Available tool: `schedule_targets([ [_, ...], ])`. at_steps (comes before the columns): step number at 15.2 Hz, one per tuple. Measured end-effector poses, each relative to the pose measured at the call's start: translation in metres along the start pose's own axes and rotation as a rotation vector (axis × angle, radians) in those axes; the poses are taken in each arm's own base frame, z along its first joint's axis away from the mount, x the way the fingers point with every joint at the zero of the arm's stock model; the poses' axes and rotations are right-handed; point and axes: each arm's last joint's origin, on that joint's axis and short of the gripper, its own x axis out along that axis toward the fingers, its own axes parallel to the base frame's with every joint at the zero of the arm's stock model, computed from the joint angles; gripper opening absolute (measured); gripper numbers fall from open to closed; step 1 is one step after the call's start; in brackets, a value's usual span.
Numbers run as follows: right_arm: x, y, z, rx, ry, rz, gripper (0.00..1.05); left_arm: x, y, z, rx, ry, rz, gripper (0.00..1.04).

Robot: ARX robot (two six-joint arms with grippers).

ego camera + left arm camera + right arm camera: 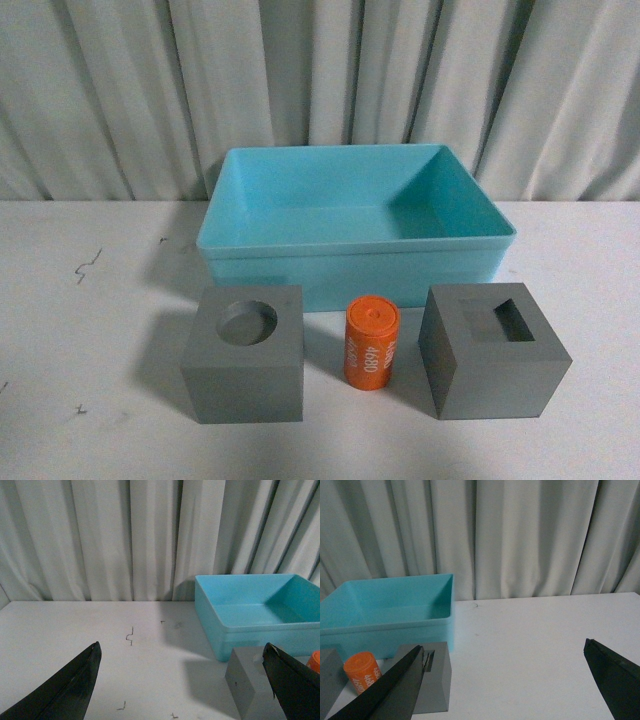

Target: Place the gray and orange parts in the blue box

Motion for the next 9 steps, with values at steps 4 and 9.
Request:
schedule_targets([
  [4, 0.0, 0.0, -0.0001, 0.0, 0.0, 0.0, 0.98, 0.0, 0.0, 0.0, 0.0, 0.0, 0.0, 0.98],
  [9, 0.0, 0.0, 0.0, 0.0, 0.0, 0.0, 0.98, 0.0, 0.0, 0.0, 0.0, 0.0, 0.0, 0.98],
])
